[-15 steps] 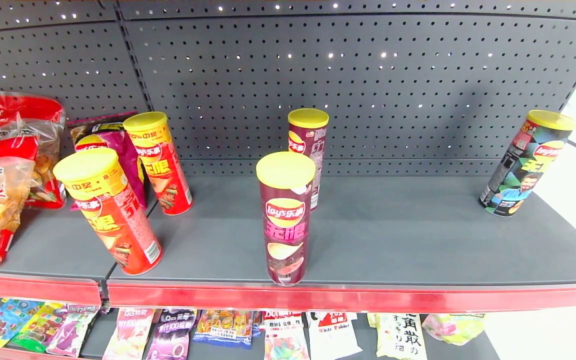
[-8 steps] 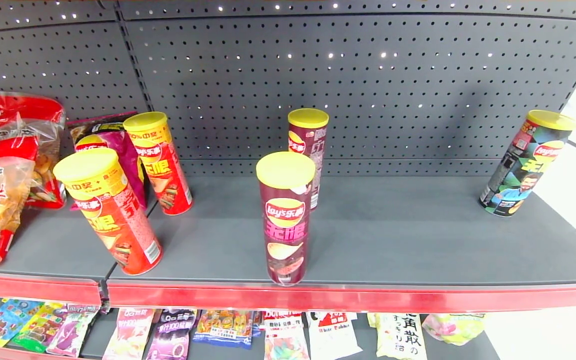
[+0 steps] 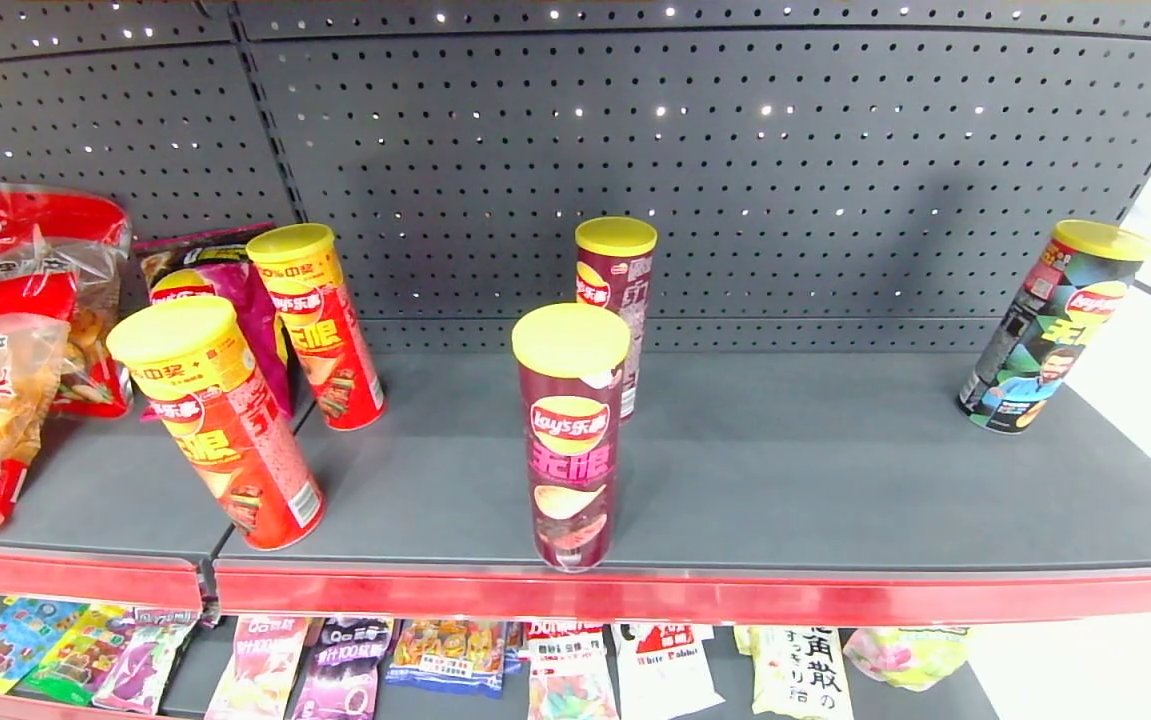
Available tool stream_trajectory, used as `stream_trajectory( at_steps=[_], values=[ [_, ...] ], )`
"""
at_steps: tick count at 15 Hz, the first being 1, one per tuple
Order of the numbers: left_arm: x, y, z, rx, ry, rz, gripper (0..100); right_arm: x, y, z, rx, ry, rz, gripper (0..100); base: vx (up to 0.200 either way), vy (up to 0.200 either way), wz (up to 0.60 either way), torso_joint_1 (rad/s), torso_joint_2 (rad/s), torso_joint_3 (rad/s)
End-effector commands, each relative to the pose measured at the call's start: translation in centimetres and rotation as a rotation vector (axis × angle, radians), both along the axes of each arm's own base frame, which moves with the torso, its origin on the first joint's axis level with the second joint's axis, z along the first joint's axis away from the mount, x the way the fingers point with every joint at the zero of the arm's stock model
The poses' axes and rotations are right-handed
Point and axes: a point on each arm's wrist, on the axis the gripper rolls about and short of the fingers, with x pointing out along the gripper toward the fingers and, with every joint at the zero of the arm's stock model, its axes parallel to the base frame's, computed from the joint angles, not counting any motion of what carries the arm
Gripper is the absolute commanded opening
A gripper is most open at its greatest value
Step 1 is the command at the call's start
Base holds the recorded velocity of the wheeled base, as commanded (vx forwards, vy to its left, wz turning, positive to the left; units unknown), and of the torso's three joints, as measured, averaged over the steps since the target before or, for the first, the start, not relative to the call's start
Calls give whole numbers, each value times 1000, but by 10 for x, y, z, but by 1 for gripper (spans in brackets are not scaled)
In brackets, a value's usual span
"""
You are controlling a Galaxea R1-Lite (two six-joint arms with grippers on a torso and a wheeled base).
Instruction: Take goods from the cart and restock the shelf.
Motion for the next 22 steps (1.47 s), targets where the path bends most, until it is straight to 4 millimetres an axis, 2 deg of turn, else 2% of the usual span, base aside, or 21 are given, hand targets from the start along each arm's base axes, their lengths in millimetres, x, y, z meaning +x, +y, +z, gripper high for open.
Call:
stream_trajectory(
  at_steps=[1, 9, 22],
  values=[
    [0, 0, 0, -1, 2, 0, 100, -1, 0, 0, -1, -16, 0, 100, 0, 0, 0, 0, 0, 0],
    [0, 0, 0, -2, 2, 0, 100, -1, 0, 0, -5, -18, -3, 100, -175, 0, 0, 2, 1, 3],
    [0, 0, 0, -2, 3, 0, 100, -1, 0, 0, -5, -17, -20, 100, 0, 0, 600, 2, 1, 2]
  ],
)
